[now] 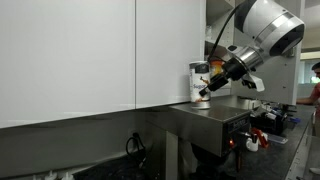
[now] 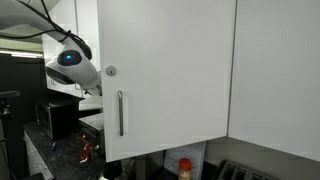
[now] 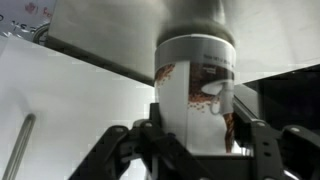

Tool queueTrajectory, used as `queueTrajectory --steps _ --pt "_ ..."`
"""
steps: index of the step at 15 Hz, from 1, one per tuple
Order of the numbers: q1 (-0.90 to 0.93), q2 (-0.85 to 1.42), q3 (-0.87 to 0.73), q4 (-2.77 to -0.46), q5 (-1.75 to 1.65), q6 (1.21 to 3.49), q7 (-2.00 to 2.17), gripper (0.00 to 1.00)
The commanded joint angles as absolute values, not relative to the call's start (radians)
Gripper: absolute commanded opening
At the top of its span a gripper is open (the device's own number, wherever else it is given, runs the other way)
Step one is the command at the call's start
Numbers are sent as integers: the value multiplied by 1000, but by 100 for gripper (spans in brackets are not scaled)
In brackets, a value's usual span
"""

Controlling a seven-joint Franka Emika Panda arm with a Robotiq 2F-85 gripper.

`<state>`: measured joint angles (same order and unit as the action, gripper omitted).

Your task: Open the right door on the third upper cabinet from the left, remove the container of sugar from the cabinet and place it on top of the coffeemaker

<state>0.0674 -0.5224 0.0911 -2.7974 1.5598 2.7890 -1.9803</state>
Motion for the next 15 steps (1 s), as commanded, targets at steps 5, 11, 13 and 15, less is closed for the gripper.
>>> queueTrajectory --steps 5,11,13,15 --pt "77 -510 104 -2796 1650 2815 -2081 100" --pt "71 -503 114 -2796 1593 2838 -1998 100" --pt "60 -497 112 -2796 1515 2835 -1892 100" --pt "30 -504 120 -2796 1427 2838 -1775 100"
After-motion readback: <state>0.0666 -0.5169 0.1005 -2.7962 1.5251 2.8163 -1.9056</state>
